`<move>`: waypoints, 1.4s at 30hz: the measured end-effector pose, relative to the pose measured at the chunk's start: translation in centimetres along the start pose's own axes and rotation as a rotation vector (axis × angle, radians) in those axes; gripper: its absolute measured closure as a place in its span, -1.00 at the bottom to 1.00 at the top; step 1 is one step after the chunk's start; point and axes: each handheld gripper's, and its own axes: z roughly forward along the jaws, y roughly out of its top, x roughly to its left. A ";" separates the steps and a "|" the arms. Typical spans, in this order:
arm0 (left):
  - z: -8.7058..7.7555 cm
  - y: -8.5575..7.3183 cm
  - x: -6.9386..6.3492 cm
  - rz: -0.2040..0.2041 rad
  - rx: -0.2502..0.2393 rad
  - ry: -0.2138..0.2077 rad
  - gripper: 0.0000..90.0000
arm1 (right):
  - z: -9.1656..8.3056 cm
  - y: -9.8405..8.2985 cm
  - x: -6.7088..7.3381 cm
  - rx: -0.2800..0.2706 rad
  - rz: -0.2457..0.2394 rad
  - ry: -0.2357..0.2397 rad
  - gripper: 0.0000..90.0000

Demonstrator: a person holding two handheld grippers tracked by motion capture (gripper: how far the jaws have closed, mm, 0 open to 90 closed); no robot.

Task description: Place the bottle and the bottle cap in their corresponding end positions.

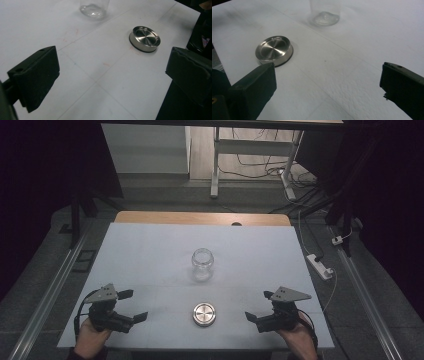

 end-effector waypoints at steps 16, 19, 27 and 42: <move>-2.6 -3.1 0.7 -0.070 0.007 0.085 -1.00 | -2.8 -3.0 -1.6 0.019 0.089 -0.105 -0.98; -2.8 -3.6 0.9 -0.083 0.014 0.095 -1.00 | -3.1 -3.5 -1.8 0.033 0.113 -0.118 -0.98; -3.3 -4.6 1.1 -0.100 0.051 0.140 -1.00 | -3.7 -4.7 -2.3 0.072 0.166 -0.137 -0.98; -3.8 -5.7 1.6 -0.143 0.105 0.189 -1.00 | -4.4 -5.5 -2.0 0.113 0.176 -0.165 -0.98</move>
